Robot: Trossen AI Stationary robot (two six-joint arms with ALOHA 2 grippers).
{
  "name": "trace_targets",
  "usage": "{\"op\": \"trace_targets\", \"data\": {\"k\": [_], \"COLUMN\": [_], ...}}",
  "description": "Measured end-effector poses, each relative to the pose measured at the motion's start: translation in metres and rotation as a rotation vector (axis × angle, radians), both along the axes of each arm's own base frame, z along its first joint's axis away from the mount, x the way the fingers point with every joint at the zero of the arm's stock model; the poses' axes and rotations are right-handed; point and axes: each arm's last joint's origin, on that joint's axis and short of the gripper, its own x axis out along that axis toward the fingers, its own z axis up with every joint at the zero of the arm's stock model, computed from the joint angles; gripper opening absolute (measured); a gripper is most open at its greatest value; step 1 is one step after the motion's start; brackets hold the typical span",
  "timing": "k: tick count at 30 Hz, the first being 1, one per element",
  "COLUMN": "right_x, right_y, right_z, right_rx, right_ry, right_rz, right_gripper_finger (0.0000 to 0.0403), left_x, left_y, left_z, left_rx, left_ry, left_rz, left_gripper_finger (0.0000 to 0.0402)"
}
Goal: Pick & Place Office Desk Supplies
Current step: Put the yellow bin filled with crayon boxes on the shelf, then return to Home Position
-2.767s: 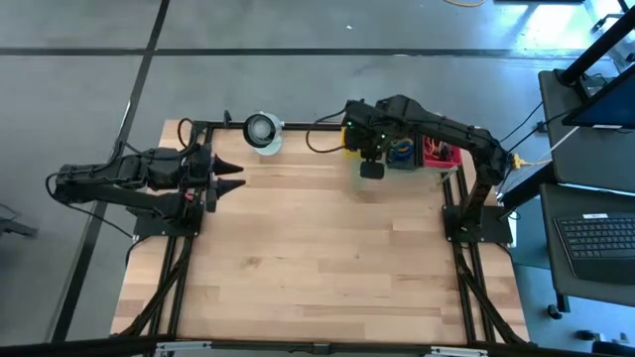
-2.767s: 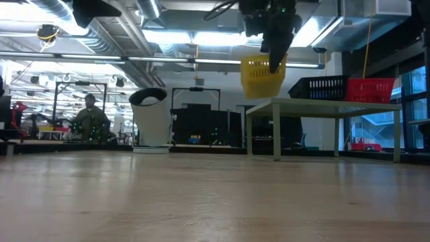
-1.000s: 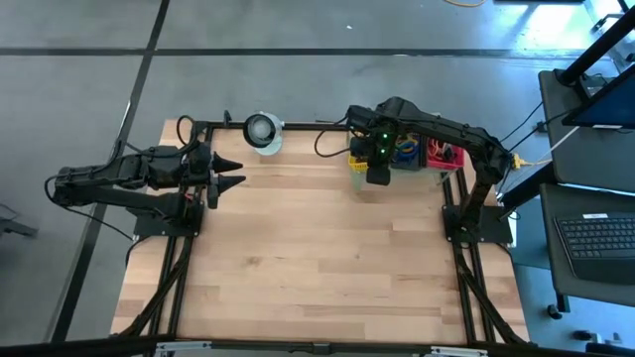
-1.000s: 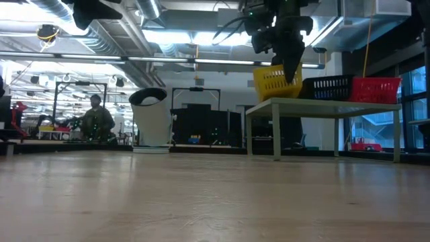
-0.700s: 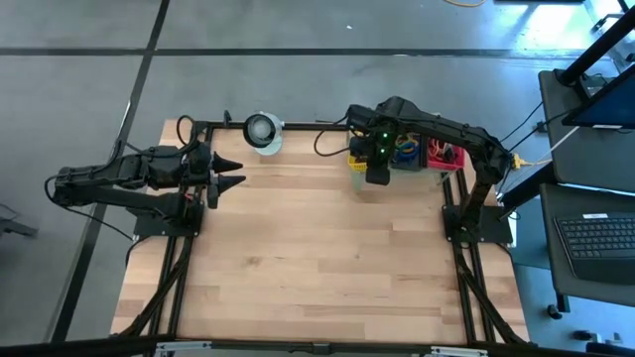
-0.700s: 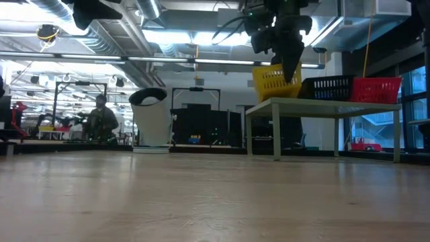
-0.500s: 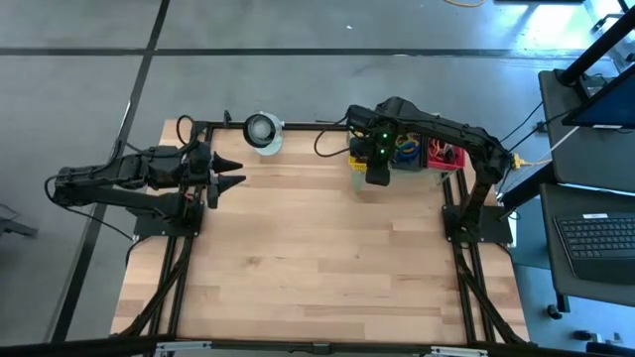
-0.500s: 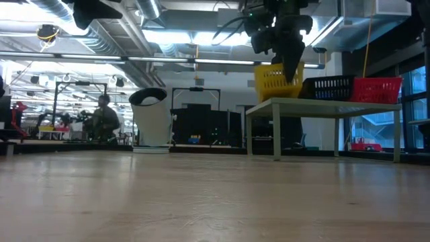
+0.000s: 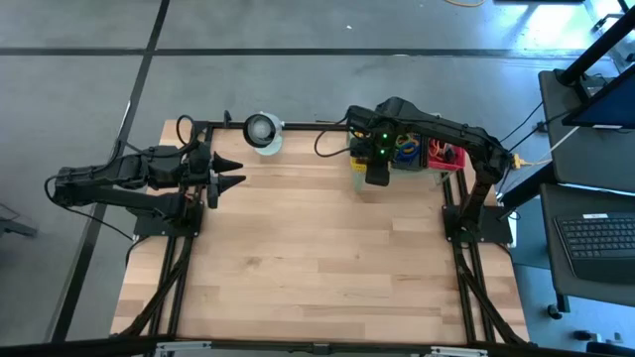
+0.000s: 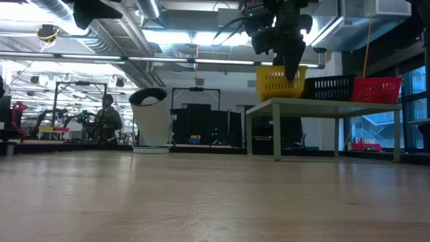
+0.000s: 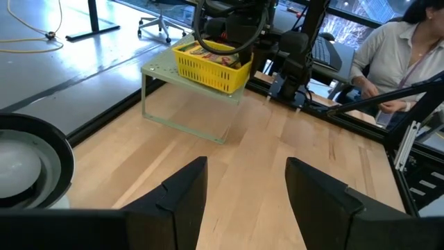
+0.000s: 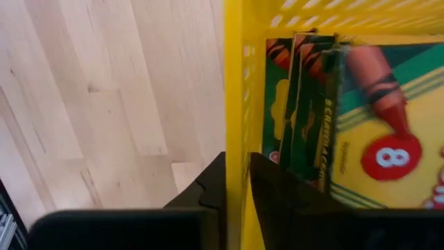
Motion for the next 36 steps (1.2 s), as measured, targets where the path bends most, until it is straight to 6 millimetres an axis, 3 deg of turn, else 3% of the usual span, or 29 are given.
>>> {"op": "trace_targets", "data": {"k": [15, 20, 36], "right_x": [-0.003, -0.006, -0.01], "right_y": [0.001, 0.004, 0.032], "right_z": [0.0, 0.005, 0.054], "right_rx": [0.014, 0.012, -0.039], "right_ry": [0.049, 0.046, -0.141], "right_rz": [-0.078, -0.094, -0.117], "right_gripper_finger": [0.0157, 0.0164, 0.0164], "left_x": [0.0, 0.0, 0.001], "left_y": [0.0, 0.0, -0.001], "left_z": [0.0, 0.0, 0.004], "left_rx": [0.001, 0.001, -0.002], "left_ry": [0.001, 0.0, -0.047], "left_rz": [0.0, -0.001, -0.03], "left_gripper_finger": [0.0189, 0.0189, 0.0189]}}
